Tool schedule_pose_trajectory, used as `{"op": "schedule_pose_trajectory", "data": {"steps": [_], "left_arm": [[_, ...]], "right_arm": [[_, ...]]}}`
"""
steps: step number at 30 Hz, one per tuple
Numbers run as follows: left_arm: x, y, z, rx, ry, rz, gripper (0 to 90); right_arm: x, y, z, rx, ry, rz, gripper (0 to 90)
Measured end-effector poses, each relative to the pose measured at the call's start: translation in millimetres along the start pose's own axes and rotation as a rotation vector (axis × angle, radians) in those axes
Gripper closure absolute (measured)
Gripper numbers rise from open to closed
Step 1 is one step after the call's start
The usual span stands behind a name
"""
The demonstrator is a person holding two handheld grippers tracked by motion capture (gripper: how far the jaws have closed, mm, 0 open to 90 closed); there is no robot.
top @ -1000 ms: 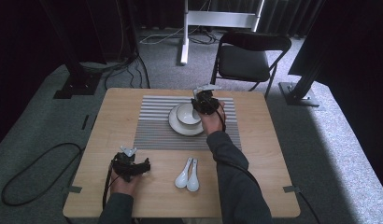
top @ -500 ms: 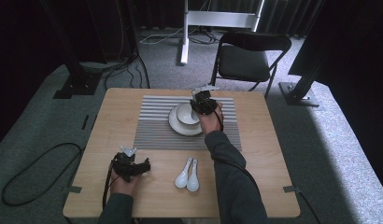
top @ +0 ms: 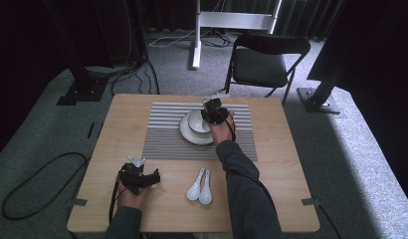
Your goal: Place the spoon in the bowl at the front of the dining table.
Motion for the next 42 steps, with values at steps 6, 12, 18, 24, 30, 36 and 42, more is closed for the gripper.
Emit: {"op": "schedule_pose_trajectory", "data": {"steps": [6,12,18,24,30,36,42], "left_arm": [[0.0,-0.1,-0.1,0.0,0.0,0.0,7.2],[-0.1,-0.3,-0.3,0.0,0.001,-0.001,7.2],[-0.3,-1.1,-1.2,0.0,-0.001,0.001,7.2],[-0.5,-1.8,-2.0,0.0,-0.002,0.003,7.2],[-0.6,-2.2,-2.2,0.0,-0.002,0.004,7.2],[-0.5,-2.2,-2.4,-0.001,-0.003,0.003,7.2],[-0.6,-2.2,-2.3,0.0,-0.003,0.003,7.2]], "right_arm": [[-1.7,9.7,-2.0,-0.033,-0.007,0.001,74.3],[-5.9,22.2,-3.4,-0.074,-0.023,0.004,74.0],[-13.0,32.7,-0.6,-0.102,-0.052,0.009,72.9],[-16.2,41.0,-1.0,-0.133,-0.067,-0.011,71.8],[-20.3,49.3,-3.4,-0.173,-0.094,-0.032,71.9],[-20.9,54.2,-7.6,-0.186,-0.09,-0.038,71.4],[-18.5,45.4,-6.4,-0.168,-0.094,-0.018,53.7]]}}
Point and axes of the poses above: each handheld gripper's, and its own axes: y roughly forward along the jaws, z roughly out of its top, x roughly to its right, the point moved 1 cm from there along y, roughly forward along the jaws, and after that the axes turned 2 degrees about y, right-handed, at the moved point
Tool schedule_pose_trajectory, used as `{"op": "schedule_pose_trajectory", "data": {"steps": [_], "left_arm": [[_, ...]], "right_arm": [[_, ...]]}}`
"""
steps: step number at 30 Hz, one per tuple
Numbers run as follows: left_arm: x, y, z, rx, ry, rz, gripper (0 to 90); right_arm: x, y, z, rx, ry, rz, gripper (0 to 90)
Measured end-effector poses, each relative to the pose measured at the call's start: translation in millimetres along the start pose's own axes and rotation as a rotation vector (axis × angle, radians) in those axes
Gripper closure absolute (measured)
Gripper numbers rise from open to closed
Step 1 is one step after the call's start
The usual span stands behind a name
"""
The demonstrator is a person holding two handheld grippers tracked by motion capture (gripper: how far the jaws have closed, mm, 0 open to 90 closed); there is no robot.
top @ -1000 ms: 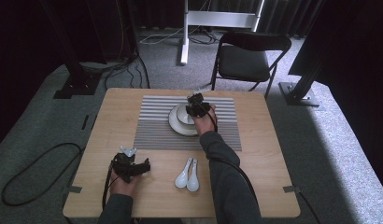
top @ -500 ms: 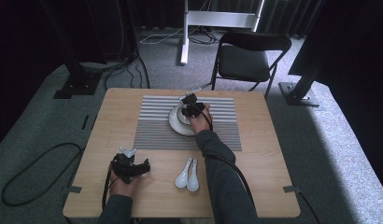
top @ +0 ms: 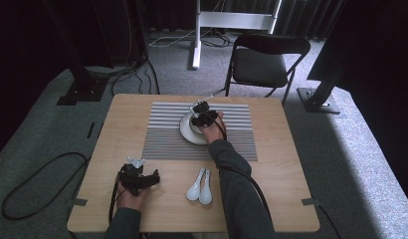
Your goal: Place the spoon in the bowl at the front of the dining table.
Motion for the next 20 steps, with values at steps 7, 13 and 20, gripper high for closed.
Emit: {"op": "schedule_pose_trajectory", "data": {"steps": [7,13,20], "left_arm": [[0.1,0.1,0.0,0.001,-0.001,0.0,7.2],[0.0,-0.1,0.0,-0.002,0.0,-0.001,7.2],[0.6,-1.2,-1.3,0.0,-0.017,0.012,7.2]], "right_arm": [[8.4,-37.5,-5.7,0.106,0.01,0.024,45.9],[14.2,-79.8,-12.1,0.202,0.004,0.055,45.1],[20.4,-125.7,-28.2,0.283,-0.001,0.083,44.6]]}}
Point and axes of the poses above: each handheld gripper's, and its own axes: y roughly forward along the jaws, z roughly out of its top, x roughly to its right, the point moved 1 cm from there along y, roughly forward along the jaws, and after that the axes turned 2 degrees about y, right-handed, at the moved point
